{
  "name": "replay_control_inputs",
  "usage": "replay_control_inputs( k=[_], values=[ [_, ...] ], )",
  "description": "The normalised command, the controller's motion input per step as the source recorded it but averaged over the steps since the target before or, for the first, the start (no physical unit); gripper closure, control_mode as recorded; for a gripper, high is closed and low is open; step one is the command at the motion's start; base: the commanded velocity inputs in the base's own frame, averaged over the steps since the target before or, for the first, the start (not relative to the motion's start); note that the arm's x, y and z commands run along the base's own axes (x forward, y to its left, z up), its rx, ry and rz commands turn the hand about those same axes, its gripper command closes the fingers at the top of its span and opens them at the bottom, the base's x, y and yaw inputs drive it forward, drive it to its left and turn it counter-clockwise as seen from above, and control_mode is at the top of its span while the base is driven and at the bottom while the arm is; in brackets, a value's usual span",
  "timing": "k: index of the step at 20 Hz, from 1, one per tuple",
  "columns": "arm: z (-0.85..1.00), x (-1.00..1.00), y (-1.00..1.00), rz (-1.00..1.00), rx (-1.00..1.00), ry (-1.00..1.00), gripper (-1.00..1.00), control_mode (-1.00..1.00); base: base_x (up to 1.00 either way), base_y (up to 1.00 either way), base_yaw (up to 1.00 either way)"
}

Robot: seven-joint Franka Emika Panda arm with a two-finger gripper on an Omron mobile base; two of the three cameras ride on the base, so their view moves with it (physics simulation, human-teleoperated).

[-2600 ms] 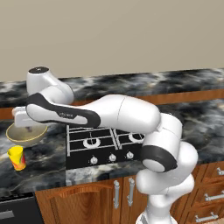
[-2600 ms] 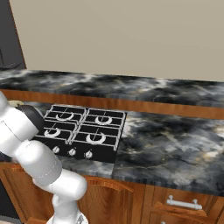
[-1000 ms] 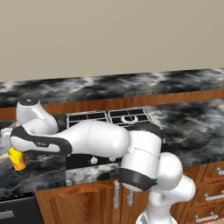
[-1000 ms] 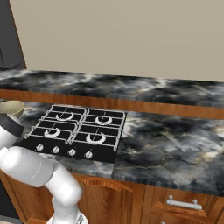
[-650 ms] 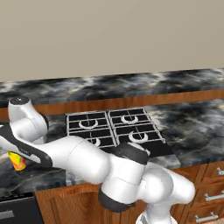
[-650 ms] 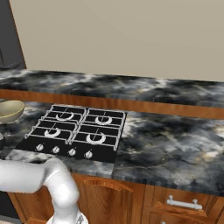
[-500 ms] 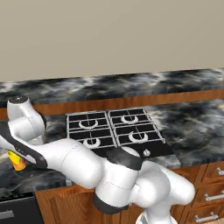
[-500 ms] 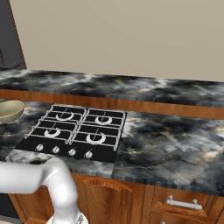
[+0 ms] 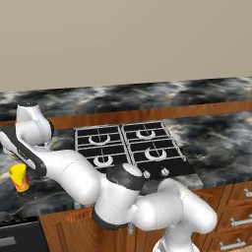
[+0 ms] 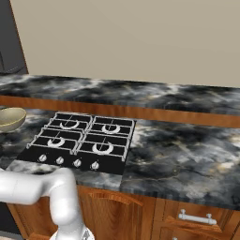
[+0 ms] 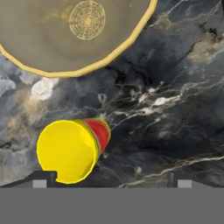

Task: Pick the cup and bowl from the counter and place them on the counter next to the sink.

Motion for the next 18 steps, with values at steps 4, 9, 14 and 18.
replay_control_inputs(
  k=[4,9,14,18],
  values=[
    [-0.30,0.43,0.00,0.00,0.00,0.14,-1.00,-1.00,0.00,0.00,0.00],
    [-0.18,0.24,0.08,0.00,0.00,0.08,-1.00,-1.00,0.00,0.00,0.00],
    [-0.05,0.01,0.44,0.00,0.00,0.08,-1.00,-1.00,0.00,0.00,0.00],
    [-0.04,0.02,0.44,0.00,-0.01,0.07,-1.00,-1.00,0.00,0.00,0.00]
  ],
)
